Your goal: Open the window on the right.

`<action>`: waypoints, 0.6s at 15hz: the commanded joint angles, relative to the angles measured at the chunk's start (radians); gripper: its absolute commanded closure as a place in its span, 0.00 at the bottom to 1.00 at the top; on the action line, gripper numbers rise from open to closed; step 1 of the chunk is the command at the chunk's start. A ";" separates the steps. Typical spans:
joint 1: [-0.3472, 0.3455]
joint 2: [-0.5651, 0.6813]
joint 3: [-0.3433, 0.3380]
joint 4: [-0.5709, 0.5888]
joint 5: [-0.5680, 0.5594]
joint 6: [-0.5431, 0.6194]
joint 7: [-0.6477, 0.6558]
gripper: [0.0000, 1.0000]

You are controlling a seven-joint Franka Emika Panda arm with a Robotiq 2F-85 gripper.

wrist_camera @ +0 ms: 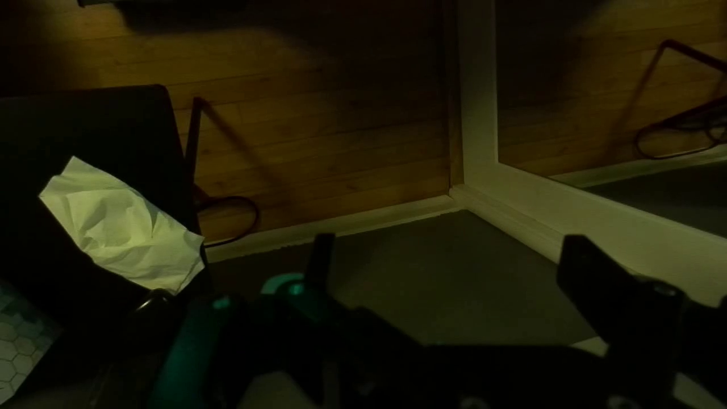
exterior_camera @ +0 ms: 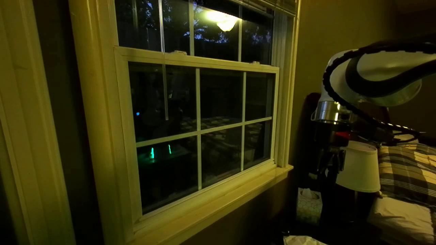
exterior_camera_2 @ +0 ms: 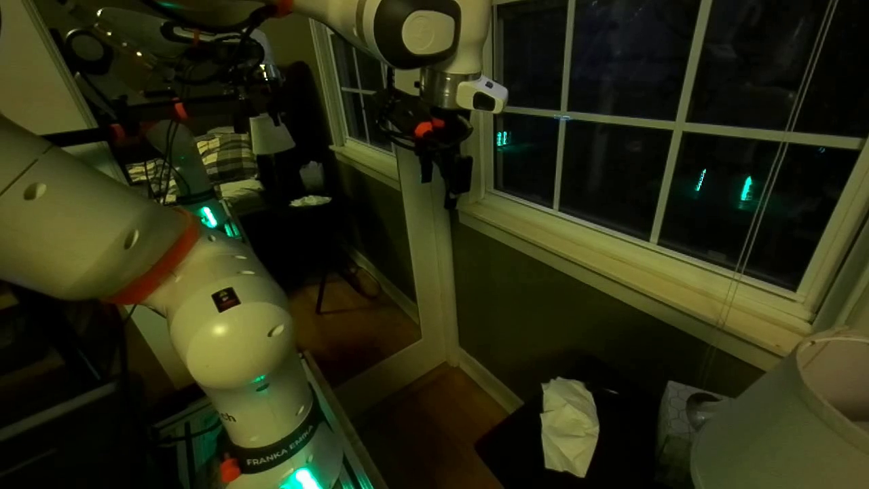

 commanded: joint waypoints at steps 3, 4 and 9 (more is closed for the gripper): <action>-0.014 0.001 0.011 0.002 0.006 -0.004 -0.006 0.00; -0.014 0.001 0.011 0.002 0.006 -0.004 -0.006 0.00; 0.024 0.169 -0.064 0.012 0.152 0.300 -0.173 0.00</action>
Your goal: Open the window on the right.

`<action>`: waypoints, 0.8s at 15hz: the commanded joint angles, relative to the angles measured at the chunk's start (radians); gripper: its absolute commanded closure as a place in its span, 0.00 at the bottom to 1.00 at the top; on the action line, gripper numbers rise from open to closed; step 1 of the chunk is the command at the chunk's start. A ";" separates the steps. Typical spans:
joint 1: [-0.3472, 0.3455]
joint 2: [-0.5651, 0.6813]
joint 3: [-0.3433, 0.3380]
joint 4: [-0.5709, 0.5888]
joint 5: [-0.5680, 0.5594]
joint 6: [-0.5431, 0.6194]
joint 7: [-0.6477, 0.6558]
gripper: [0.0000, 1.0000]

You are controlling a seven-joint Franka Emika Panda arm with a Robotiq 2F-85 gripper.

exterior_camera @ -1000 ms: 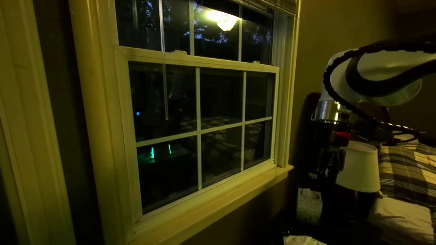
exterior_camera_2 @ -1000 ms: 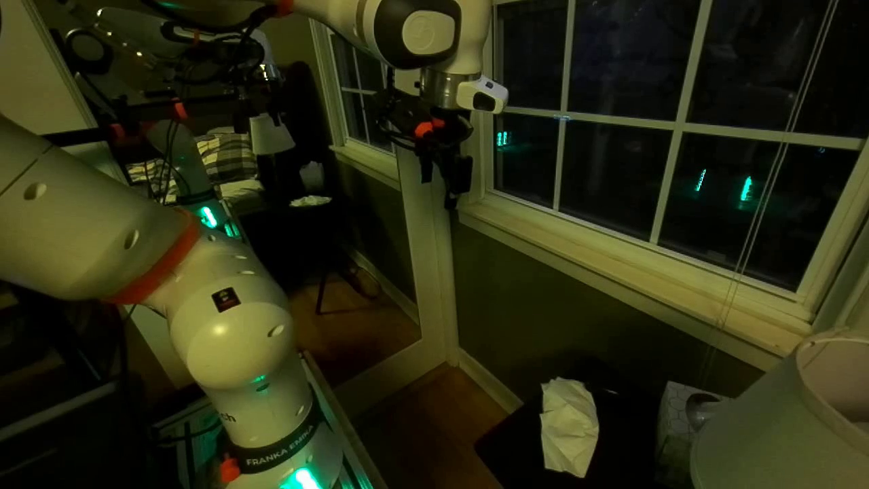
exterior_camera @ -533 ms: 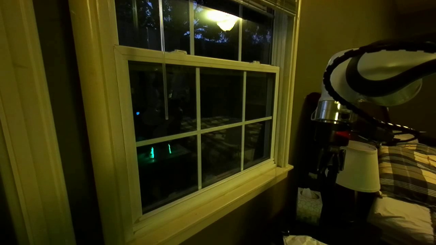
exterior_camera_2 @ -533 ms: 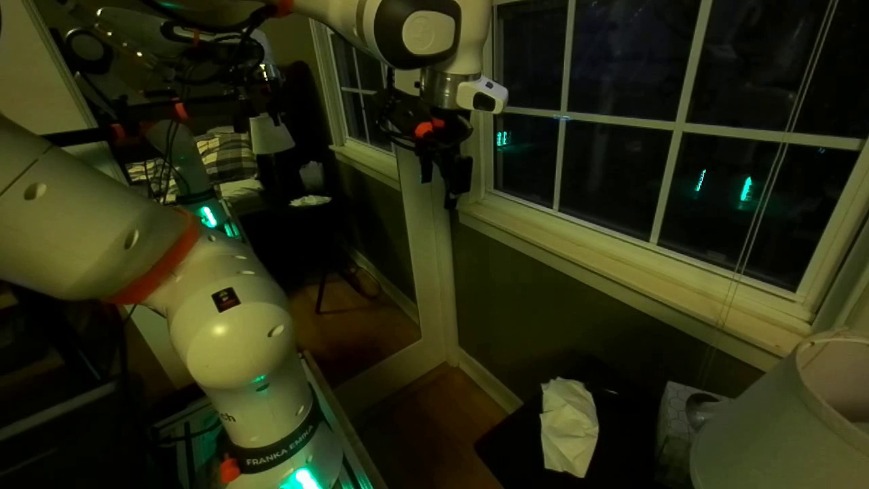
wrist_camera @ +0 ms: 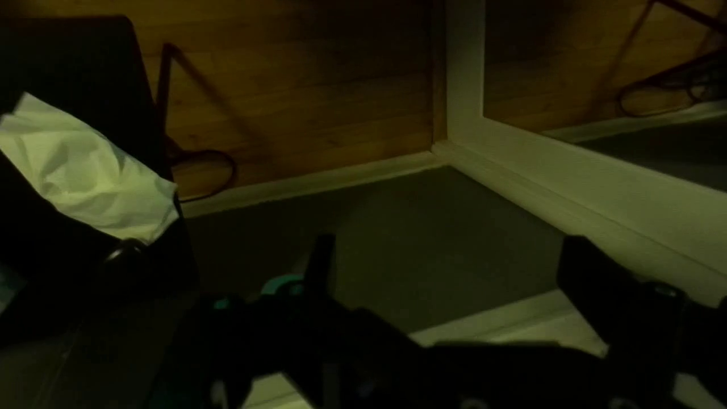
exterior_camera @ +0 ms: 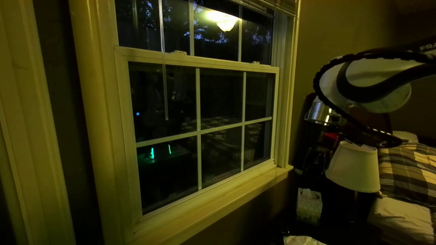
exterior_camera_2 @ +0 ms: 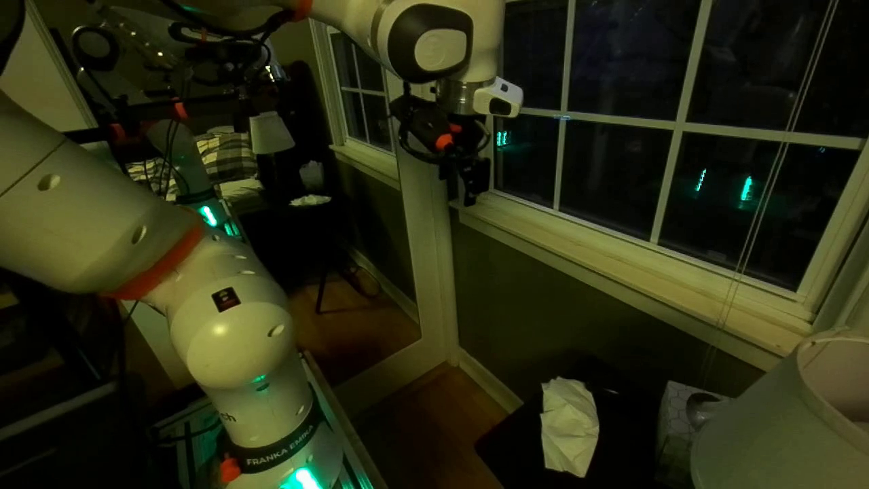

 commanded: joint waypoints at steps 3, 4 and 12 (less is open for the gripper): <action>0.082 0.224 -0.124 0.035 0.294 0.281 -0.311 0.00; 0.101 0.264 -0.150 0.046 0.373 0.303 -0.393 0.00; 0.047 0.561 -0.277 0.229 0.886 -0.045 -0.963 0.00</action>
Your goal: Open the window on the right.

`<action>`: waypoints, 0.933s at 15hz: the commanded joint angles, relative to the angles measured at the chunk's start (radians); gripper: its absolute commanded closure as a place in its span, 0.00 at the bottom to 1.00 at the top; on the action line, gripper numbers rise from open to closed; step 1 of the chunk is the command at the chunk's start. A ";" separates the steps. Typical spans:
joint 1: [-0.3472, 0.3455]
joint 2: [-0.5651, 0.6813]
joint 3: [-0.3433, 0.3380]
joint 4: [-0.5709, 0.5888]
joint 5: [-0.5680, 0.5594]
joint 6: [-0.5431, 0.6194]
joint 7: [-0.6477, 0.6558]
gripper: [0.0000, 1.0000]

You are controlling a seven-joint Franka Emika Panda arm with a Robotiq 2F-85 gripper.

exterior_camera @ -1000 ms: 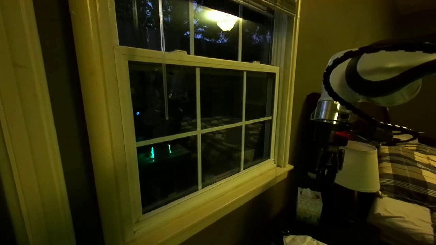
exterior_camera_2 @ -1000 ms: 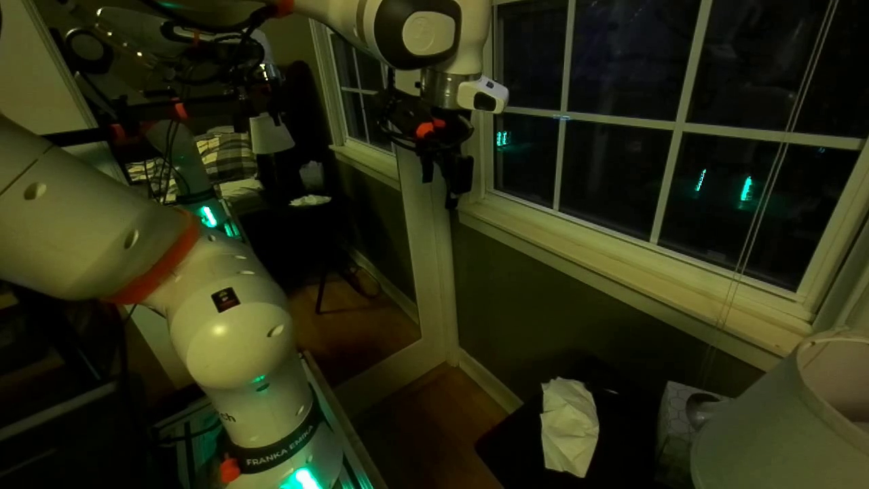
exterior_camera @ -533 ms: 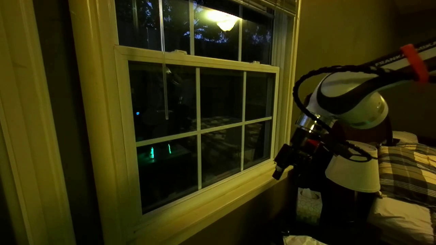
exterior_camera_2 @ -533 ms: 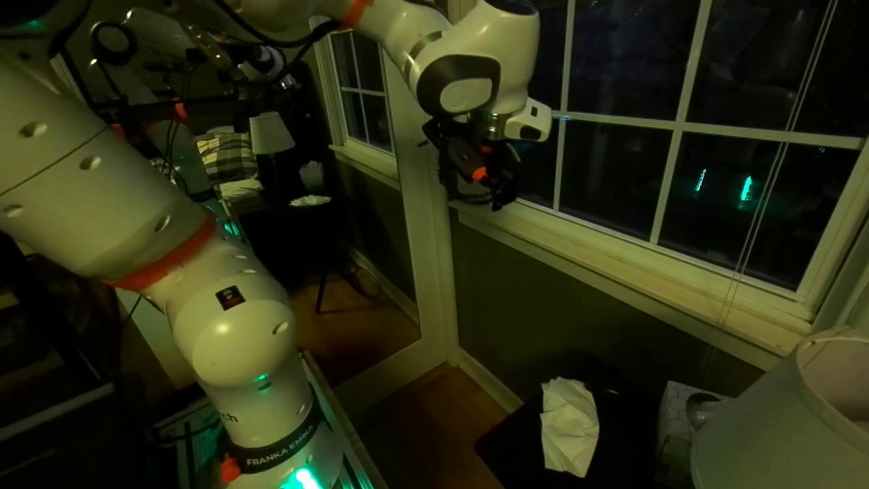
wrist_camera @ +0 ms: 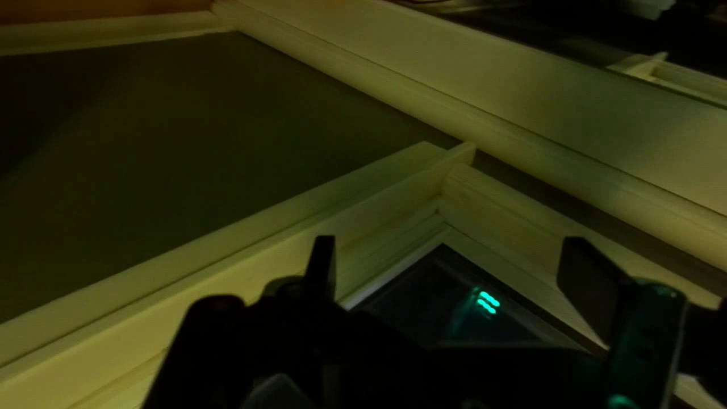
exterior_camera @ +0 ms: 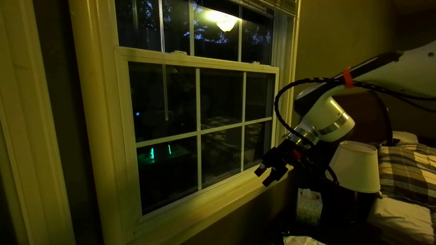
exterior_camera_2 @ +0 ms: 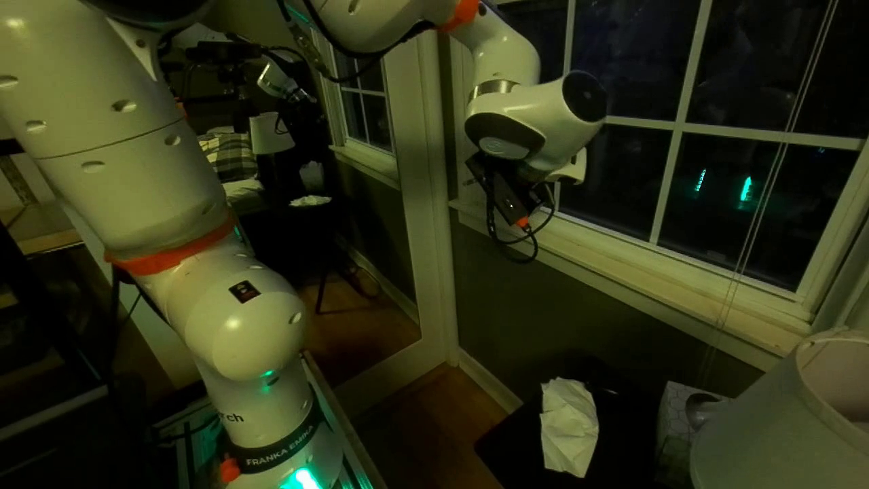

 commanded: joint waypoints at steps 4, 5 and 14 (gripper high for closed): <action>-0.259 0.306 0.070 0.196 0.184 -0.406 -0.179 0.00; -0.283 0.343 0.082 0.221 0.199 -0.417 -0.168 0.00; -0.334 0.339 0.132 0.214 0.197 -0.380 -0.158 0.00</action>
